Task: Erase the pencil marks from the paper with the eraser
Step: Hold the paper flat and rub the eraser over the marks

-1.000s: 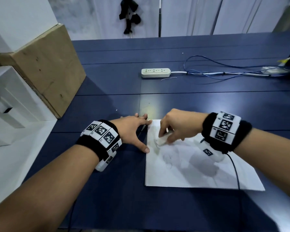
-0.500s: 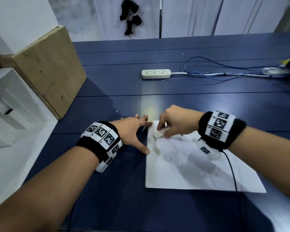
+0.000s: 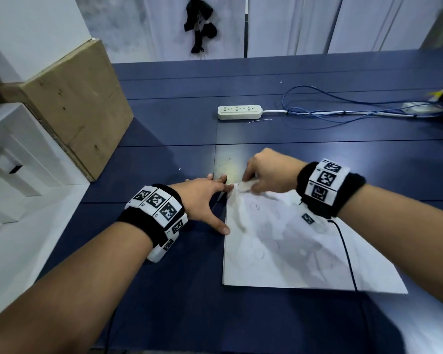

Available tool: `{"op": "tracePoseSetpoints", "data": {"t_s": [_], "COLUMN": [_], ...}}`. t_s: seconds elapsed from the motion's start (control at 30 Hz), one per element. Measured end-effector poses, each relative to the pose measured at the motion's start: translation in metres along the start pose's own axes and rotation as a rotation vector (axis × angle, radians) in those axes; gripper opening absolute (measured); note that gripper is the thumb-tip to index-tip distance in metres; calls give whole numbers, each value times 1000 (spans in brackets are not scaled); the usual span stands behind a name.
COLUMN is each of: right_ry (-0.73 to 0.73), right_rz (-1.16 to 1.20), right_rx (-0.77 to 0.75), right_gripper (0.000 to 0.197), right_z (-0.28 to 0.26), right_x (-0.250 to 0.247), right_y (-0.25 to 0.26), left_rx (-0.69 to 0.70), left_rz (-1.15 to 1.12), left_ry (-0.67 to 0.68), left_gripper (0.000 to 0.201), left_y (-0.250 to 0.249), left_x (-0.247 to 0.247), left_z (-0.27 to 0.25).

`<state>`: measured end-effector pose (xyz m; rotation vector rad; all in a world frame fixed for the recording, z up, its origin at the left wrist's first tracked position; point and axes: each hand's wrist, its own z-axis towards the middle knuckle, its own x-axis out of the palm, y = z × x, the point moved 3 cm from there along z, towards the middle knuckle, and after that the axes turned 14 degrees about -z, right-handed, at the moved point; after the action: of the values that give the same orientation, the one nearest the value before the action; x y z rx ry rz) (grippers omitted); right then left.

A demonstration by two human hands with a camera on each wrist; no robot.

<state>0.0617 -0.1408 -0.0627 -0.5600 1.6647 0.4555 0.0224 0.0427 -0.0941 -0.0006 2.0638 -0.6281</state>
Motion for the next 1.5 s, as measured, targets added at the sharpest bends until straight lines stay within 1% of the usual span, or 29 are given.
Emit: {"op": "tracePoseSetpoints", "data": {"t_s": [0.03,0.07,0.13,0.2,0.23,0.27,0.3,0.33,0.43,0.5,0.53,0.6,0.67,0.7,0.73,0.77,0.8,0.93,1.0,1.07,1.17,1.2,1.27,1.33,1.4,1.43,1.5], "right_ry": [-19,-33,-14,100,164,198,195,163,9,-34,-45,-14,113,180,216,220,195,-8,-41,23,238,253,186,77,6,-14,-15], "right_rz": [9,5,-10,21,40,45,36,23,14,21,16,9,61,94,100,94,89,28,34,72,167,158,124,111,107,108,103], "right_rx": [31,29,-65,-201,-245,-266,-261,-228,-51,19,10,-84,-200,-227,-233,-216,-178,-20,-5,-81,-188,-201,-155,-56,22,37,-8], "right_gripper": [28,28,28,29,30,31,32,33,31,28,28,28,29,30,30,31,32,28,27,27,25,25,24,23,25,25,25], "right_z": [2,0,-15,-35,-42,-43,-40,-32,-5,1,-1,-17,-36,-41,-40,-35,-27,2,-2,-18,-38,-37,-23,-6,6,7,-2], "right_x": [1,2,3,4,6,6,6,6,1,1,2,7,13,15,16,16,14,6,8,13,17,16,11,6,5,7,9], "right_y": [-5,-6,2,17,22,23,22,19,0,-10,-10,-1,13,16,15,12,8,-9,-11,-5,7,8,4,-5,-14,-17,-14], "left_rx": [0,2,4,-2,-3,-2,-1,0,-5,-1,1,0,-2,-3,-4,-4,-4,-6,-6,-7,-15,-16,-17,-22,-24,-23,-20], "left_rz": [-1,0,-1,-4,-7,-9,-9,-7,7,4,4,2,-12,-18,-19,-19,-15,-19,-14,-10,-11,-5,13,23,9,2,0], "left_ry": [-1,-1,4,8,11,12,13,12,6,7,6,5,8,11,14,14,13,10,8,10,17,18,15,14,10,7,2], "left_gripper": [124,124,123,123,123,124,124,124,123,122,122,123,124,124,124,124,124,124,124,125,123,123,122,123,122,122,124], "left_y": [0,0,0,0,1,1,1,0,-3,-4,-3,-2,0,0,0,-1,-1,-2,-2,-2,-2,-3,-5,-6,-6,-6,-4], "left_x": [0,0,0,-1,-1,-1,-1,0,-2,-2,-2,-1,-1,-1,-1,-1,-1,-2,-2,-2,-2,-2,-2,-3,-4,-4,-4], "left_z": [0,0,0,0,1,1,1,1,-1,-1,0,1,1,1,1,1,1,1,0,1,0,0,-1,-1,-2,-2,-1]}}
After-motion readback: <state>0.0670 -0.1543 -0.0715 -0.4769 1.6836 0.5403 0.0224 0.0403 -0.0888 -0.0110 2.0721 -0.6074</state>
